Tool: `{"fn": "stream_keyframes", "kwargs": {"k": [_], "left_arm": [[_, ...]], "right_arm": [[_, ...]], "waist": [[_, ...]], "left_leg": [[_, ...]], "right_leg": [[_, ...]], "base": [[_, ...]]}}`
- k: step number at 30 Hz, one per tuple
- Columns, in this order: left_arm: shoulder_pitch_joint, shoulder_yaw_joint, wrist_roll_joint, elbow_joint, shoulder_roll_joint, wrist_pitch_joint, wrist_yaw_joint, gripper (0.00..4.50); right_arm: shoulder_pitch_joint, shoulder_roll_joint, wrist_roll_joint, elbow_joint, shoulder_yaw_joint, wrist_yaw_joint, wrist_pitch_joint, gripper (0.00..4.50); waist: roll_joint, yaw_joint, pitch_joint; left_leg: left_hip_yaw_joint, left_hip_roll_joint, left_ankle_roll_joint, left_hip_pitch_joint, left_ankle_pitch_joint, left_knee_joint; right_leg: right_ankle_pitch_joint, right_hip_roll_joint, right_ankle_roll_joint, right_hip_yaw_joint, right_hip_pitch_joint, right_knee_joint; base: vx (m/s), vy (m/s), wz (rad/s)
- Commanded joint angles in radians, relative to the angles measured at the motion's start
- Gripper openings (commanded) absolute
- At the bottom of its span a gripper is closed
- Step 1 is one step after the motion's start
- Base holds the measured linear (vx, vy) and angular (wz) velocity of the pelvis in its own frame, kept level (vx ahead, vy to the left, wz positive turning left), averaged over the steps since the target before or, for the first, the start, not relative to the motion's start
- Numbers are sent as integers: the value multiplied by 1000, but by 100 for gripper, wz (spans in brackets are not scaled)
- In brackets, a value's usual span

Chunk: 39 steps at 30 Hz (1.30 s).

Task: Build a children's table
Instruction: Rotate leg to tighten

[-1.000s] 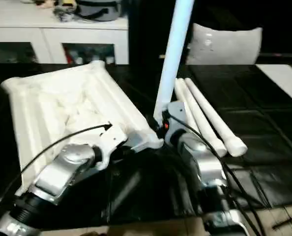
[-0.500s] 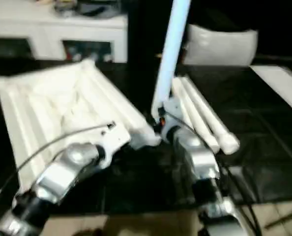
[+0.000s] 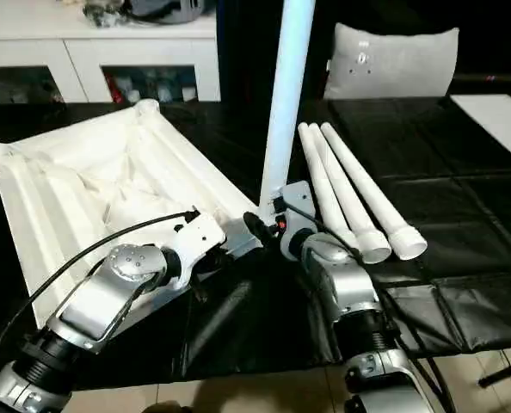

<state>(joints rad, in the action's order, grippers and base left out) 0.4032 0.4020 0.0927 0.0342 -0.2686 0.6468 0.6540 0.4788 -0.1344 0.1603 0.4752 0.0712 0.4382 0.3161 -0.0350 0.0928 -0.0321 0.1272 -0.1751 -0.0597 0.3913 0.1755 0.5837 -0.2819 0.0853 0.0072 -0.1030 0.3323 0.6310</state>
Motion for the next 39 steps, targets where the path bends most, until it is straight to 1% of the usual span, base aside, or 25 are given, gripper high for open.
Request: {"fn": "stream_keyframes", "kwargs": {"k": [1,2,3,4,5,7,8,9,12,14,15,17,18,20,21,23,25,26,27,29,30,33,35,38,39], "left_arm": [[29,1,12,7,-12,-35,5,0],[30,3,14,15,-19,-49,8,0],[31,3,14,16,-21,-52,8,0],[32,4,13,23,-26,-61,11,0],[32,7,9,32,-34,-73,22,0],[33,11,4,42,-44,-90,44,0],[33,12,3,44,-46,-93,48,0],[33,16,2,48,-51,-103,59,0],[36,22,2,62,-65,-122,78,0],[40,31,7,84,-86,-144,102,0],[40,37,9,90,-95,-158,114,0],[38,44,7,98,-109,-182,139,0],[36,47,3,101,-116,-195,154,0],[35,52,0,102,-124,-208,172,0],[32,69,-4,104,-146,-247,217,0],[33,78,-2,111,-160,-265,240,0],[35,81,-9,116,-167,-284,263,0],[39,87,-12,121,-178,-313,291,0],[42,89,-16,125,-184,-330,310,0],[45,92,-21,128,-191,-354,335,0],[47,100,-32,124,-206,-384,383,0],[51,111,-36,120,-220,-409,421,0],[52,120,-44,112,-233,-417,462,0],[52,124,-49,110,-237,-433,486,0],[52,124,-51,110,-238,-436,492,0]], "right_arm": [[-45,-14,3,11,17,33,30,394],[-64,-27,9,-12,19,56,27,400],[-67,-30,10,-16,20,62,26,400],[-81,-40,16,-32,19,84,18,422],[-107,-60,33,-70,15,128,2,431],[-136,-91,44,-120,15,178,-13,437],[-140,-97,45,-128,16,186,-15,444],[-148,-109,47,-143,15,199,-18,444],[-161,-136,50,-173,11,225,-21,444],[-178,-175,50,-219,11,262,-27,444],[-185,-192,60,-242,9,285,-26,444],[-198,-222,77,-280,5,324,-25,444],[-203,-240,84,-299,3,345,-27,444],[-205,-256,88,-312,0,363,-31,444],[-202,-286,92,-324,-2,401,-39,444],[-199,-306,88,-328,1,426,-49,444],[-196,-325,76,-330,11,446,-62,444],[-191,-352,42,-329,35,465,-96,444],[-190,-368,29,-330,50,481,-110,444],[-188,-385,17,-332,68,503,-126,444],[-188,-404,12,-334,90,546,-146,444],[-185,-411,12,-330,101,576,-160,444],[-177,-406,19,-313,100,589,-167,444],[-171,-404,25,-301,104,601,-177,444],[-169,-404,28,-298,105,607,-181,416]], "waist": [[1,-5,50],[2,-4,47],[1,-3,47],[-1,-4,46],[-1,-4,45],[3,-1,44],[4,-2,45],[4,-4,43],[3,-4,45],[4,-2,46],[2,-2,46],[3,-1,46],[-1,-1,47],[2,0,48],[3,-1,47],[3,0,48],[1,0,48],[2,2,48],[7,2,47],[5,4,48],[8,5,48],[5,8,50],[8,12,51],[8,14,51],[7,14,51]], "left_leg": [[-8,-51,50,-13,37,-66],[-6,-52,52,-12,89,-70],[-6,-54,49,-15,98,-71],[-6,-55,47,-14,108,-73],[-4,-57,40,-15,128,-75],[-2,-58,42,-16,136,-74],[-1,-58,45,-15,134,-74],[0,-56,48,-13,125,-74],[3,-54,57,-15,117,-69],[5,-55,69,-15,97,-66],[4,-54,79,-15,80,-64],[5,-55,90,-16,76,-63],[4,-55,96,-16,75,-61],[5,-55,106,-15,66,-58],[5,-55,111,-15,63,-58],[5,-56,114,-16,66,-57],[6,-57,114,-17,70,-57],[6,-56,113,-16,71,-56],[8,-56,114,-16,71,-56],[8,-56,118,-16,59,-54],[8,-56,126,-16,59,-52],[8,-57,139,-17,46,-50],[9,-59,154,-18,26,-48],[10,-59,154,-19,34,-47],[9,-60,152,-18,37,-47]], "right_leg": [[268,67,-208,53,-31,-64],[210,71,-204,57,-32,-70],[197,72,-203,58,-31,-70],[185,71,-203,58,-30,-71],[159,72,-201,60,-30,-73],[155,73,-197,61,-30,-75],[158,72,-195,62,-32,-75],[164,72,-200,62,-30,-74],[159,72,-218,63,-28,-76],[181,72,-221,64,-29,-73],[196,70,-223,63,-28,-70],[204,71,-224,64,-28,-70],[213,72,-228,64,-28,-69],[232,71,-233,63,-28,-66],[232,71,-240,63,-28,-66],[220,71,-244,62,-28,-65],[212,70,-254,62,-25,-65],[203,71,-259,61,-26,-65],[199,70,-258,62,-26,-67],[204,71,-260,63,-27,-63],[206,72,-263,62,-27,-63],[219,72,-269,63,-26,-59],[229,72,-280,63,-24,-55],[209,72,-284,63,-23,-55],[207,73,-284,63,-24,-55]], "base": [[0,0,0],[0,0,0],[0,0,0],[0,0,0],[0,0,0],[0,0,0],[0,0,0],[0,0,0],[0,0,0],[0,0,0],[0,0,0],[0,0,0],[0,0,0],[0,0,0],[0,0,0],[0,0,0],[0,0,0],[0,0,0],[0,0,0],[0,0,0],[0,0,0],[0,0,0],[0,0,0],[0,0,0],[0,0,0]]}}
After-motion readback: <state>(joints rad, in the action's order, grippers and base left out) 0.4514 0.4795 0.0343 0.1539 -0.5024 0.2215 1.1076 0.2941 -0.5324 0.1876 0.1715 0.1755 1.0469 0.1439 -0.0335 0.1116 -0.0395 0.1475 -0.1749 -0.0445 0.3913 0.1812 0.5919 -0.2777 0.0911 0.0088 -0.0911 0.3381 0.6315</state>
